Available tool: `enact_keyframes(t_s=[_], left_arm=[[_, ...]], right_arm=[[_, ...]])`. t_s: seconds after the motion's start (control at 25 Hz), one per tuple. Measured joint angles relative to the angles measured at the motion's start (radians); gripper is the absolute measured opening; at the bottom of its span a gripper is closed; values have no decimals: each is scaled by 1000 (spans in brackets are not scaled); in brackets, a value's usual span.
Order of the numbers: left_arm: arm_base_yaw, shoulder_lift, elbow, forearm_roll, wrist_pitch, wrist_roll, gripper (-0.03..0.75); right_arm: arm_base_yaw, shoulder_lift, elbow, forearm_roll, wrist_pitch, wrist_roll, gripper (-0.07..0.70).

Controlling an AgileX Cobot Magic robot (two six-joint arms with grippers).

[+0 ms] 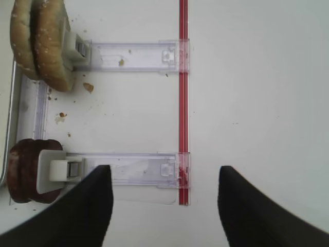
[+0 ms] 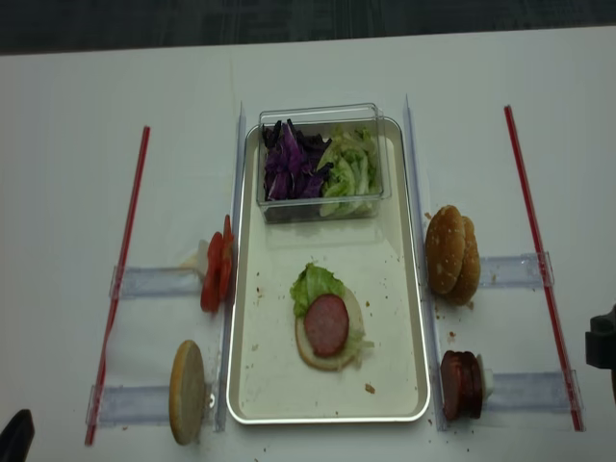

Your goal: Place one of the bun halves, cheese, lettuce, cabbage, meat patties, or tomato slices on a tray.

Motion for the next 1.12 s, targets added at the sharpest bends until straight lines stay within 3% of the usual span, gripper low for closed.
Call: enact_keyframes(t_s=[0.44, 1.12], left_arm=[[0, 0, 0, 0, 0, 0, 421], [0, 0, 0, 0, 0, 0, 421]], right_arm=[[0, -168, 1, 0, 4, -5, 455], [0, -371, 25, 16, -40, -51, 455]])
